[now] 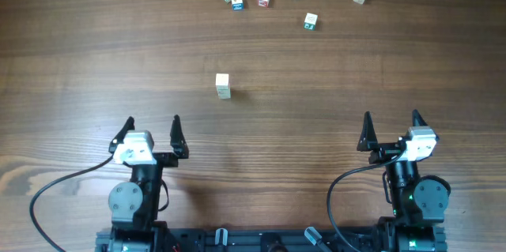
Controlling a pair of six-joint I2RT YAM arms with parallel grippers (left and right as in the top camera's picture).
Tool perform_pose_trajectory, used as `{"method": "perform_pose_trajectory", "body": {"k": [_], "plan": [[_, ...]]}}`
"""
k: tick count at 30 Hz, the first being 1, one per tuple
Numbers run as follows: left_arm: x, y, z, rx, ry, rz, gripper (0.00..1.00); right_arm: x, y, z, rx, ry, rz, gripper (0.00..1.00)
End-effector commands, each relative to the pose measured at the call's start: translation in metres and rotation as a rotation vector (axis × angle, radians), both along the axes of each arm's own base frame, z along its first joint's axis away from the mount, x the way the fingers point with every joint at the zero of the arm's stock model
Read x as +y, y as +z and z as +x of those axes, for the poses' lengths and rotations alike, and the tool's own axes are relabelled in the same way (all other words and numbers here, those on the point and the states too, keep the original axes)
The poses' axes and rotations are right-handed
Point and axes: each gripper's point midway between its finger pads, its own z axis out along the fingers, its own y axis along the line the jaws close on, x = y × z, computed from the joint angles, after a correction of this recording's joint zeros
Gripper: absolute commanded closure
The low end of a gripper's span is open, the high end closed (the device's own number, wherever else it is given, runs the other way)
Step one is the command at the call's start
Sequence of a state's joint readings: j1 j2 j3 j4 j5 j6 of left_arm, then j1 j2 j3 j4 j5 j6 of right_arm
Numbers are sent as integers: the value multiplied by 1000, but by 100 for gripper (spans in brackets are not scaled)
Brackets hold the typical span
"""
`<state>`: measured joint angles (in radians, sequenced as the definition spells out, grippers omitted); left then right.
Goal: Form a tower
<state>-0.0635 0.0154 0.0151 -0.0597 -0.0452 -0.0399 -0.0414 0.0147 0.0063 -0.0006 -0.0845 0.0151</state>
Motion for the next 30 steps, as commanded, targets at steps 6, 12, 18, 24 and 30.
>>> {"method": "perform_pose_trajectory", "body": {"k": [6,12,18,24,30], "plan": [[-6,-6,-1,14,-40,30,0,-3,3,-1,-12,-15,13,0],[-6,-6,-1,11,-39,30,0,-3,3,-1,-12,-15,13,0],[-6,-6,-1,11,-39,30,0,-3,3,-1,-12,-15,13,0],[-6,-6,-1,13,-39,31,0,-3,3,-1,-12,-15,13,0],[-6,-6,-1,13,-39,30,0,-3,3,-1,-12,-15,13,0]]}}
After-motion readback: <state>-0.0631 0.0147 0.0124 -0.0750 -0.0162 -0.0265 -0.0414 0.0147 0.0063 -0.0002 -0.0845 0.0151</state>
